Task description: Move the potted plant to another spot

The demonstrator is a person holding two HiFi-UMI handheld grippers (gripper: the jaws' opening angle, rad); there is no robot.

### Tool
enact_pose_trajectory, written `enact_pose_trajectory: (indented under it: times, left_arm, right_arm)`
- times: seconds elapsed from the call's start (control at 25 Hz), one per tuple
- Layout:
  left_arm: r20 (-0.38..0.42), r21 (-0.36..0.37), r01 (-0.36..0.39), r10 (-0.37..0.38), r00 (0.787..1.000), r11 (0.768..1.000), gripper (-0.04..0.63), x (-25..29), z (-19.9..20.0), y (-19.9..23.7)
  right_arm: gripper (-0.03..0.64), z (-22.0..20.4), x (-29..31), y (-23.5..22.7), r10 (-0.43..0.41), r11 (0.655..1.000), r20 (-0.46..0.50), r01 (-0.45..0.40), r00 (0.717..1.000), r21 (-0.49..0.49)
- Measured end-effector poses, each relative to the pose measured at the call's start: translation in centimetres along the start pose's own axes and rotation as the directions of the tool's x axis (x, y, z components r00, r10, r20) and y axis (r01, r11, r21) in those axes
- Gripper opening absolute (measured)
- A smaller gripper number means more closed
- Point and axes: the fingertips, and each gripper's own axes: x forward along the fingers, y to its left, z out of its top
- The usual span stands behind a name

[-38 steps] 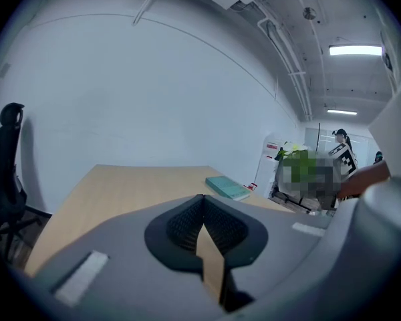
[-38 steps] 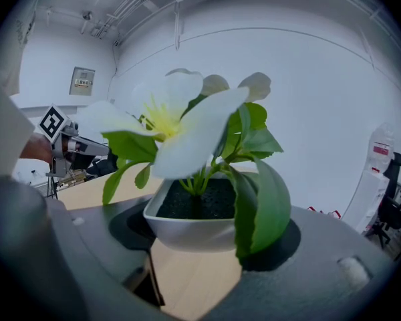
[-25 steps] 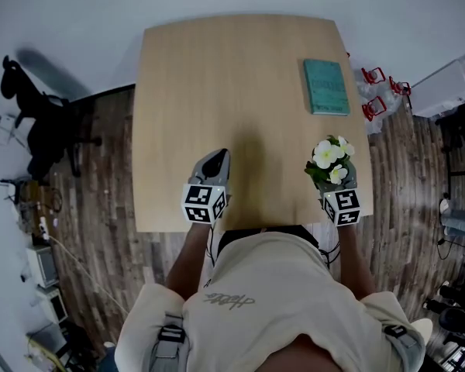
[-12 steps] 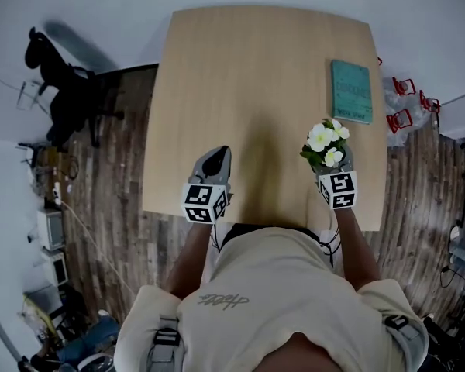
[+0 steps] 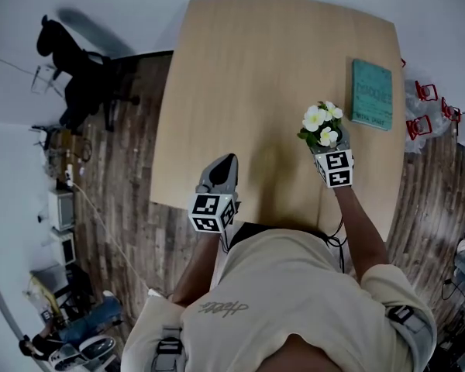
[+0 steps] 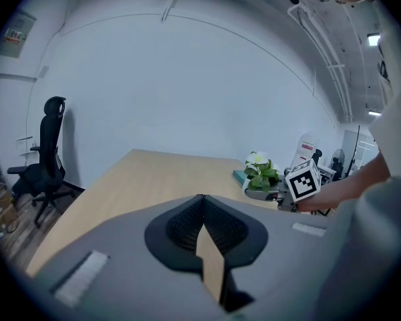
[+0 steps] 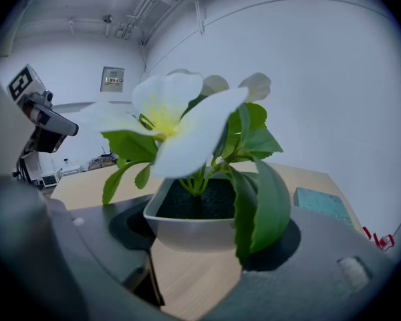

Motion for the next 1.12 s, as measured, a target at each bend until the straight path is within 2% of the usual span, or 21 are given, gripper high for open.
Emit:
enact_pose_trajectory:
  times: [0.24, 0.6, 1.12]
  left_arm:
    - [-0.016, -0.014, -0.013, 0.012, 1.0, 1.0, 0.015, 0.8, -0.1, 1.0]
    - [-0.066, -0.029, -0.004, 0.002, 0.998, 1.0, 0.015, 2.6, -1.1, 2.3]
    - [-0.124, -0.047, -0.002, -0.004, 0.992, 0.999, 0.015, 4.3, -2.5, 3.9]
  right_arm:
    - [0.342, 0.5, 4.3, 0.1, -0.016, 1.0, -0.001, 0.016, 1.0, -0.003]
    - [0.342, -0.7, 10.5, -0.5, -0.034, 0.999, -0.055, 0.035, 0.998, 0.019]
    - [0.341, -1.7, 15.7, -1.7, -0.041, 0.998, -0.088, 0.044, 0.995, 0.041]
